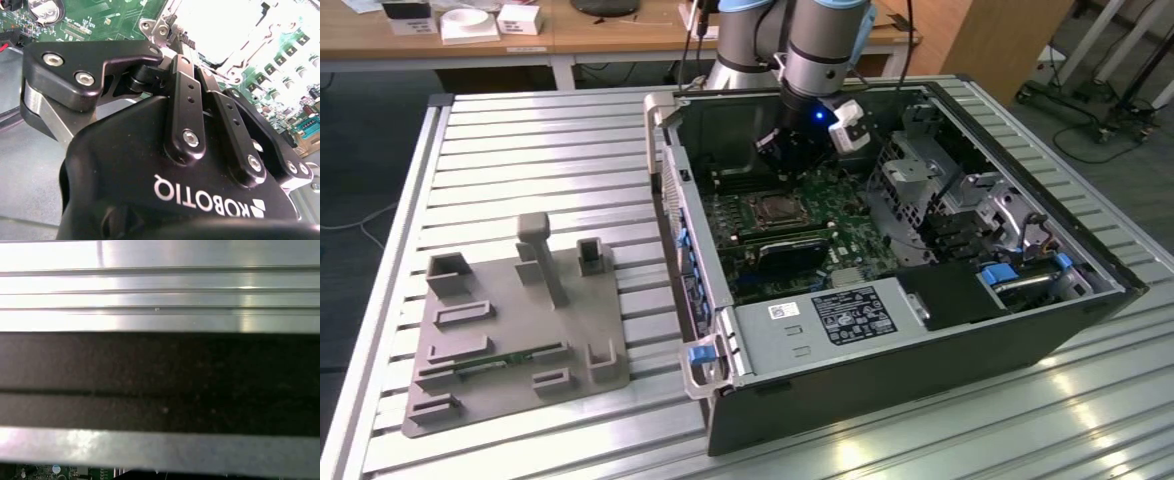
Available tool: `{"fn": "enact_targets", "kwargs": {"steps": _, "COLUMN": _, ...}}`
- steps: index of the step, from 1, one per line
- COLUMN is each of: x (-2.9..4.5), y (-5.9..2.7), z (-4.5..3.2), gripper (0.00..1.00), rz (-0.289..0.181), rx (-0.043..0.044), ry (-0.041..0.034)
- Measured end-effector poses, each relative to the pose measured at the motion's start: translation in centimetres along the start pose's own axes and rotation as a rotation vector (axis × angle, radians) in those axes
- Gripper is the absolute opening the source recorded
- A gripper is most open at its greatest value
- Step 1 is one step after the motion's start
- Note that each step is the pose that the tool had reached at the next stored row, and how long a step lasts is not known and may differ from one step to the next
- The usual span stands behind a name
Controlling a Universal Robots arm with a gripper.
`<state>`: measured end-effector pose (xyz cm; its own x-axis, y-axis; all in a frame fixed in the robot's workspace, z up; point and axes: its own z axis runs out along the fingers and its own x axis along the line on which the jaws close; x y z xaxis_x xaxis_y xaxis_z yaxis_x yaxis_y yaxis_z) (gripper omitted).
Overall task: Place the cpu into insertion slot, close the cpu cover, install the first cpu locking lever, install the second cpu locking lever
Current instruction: 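Install the second cpu locking lever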
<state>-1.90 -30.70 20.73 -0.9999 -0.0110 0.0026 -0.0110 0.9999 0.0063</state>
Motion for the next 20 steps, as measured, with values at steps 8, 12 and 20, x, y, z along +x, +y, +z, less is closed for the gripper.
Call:
{"fn": "enact_targets", "kwargs": {"steps": 8, "x": 0.00, "y": 0.00, "z": 0.00, "gripper": 0.10, "rz": 0.000, "rx": 0.0046, "ry": 0.0001}}
{"fn": "enact_targets", "kwargs": {"steps": 12, "x": 0.00, "y": 0.00, "z": 0.00, "gripper": 0.10, "rz": 0.000, "rx": 0.0075, "ry": 0.0001}}
{"fn": "enact_targets", "kwargs": {"steps": 20, "x": 0.00, "y": 0.00, "z": 0.00, "gripper": 0.10, "rz": 0.000, "rx": 0.0075, "ry": 0.0000}}
